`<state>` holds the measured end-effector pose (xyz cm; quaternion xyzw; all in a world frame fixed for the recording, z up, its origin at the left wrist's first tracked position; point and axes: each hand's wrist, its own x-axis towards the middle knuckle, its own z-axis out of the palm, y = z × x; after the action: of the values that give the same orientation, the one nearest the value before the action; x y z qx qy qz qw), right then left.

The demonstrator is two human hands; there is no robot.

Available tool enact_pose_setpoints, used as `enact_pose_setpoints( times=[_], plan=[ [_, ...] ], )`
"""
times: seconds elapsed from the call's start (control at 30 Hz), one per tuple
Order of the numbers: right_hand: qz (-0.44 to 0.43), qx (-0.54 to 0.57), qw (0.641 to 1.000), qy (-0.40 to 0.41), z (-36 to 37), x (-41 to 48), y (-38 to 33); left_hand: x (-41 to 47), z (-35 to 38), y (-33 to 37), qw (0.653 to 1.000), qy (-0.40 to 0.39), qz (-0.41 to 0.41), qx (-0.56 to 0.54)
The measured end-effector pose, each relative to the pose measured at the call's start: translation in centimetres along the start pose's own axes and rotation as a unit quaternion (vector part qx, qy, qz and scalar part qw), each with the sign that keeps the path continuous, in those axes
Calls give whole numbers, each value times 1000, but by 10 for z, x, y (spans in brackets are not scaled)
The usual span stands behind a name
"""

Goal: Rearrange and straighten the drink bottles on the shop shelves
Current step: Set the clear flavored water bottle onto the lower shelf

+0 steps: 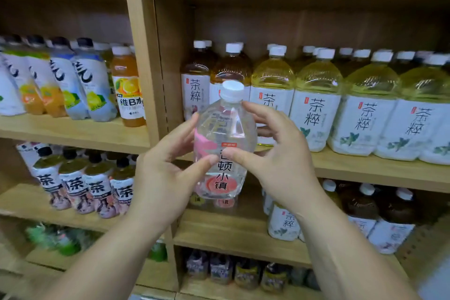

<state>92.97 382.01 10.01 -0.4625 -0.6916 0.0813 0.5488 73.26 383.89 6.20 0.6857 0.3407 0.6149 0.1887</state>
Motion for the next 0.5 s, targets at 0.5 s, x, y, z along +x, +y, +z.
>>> enact_pose_setpoints(
  times=[0.5],
  plan=[
    [187,-41,976,-100,72,-125,138,-121,49,-149,961,-145,-234,-4]
  ],
)
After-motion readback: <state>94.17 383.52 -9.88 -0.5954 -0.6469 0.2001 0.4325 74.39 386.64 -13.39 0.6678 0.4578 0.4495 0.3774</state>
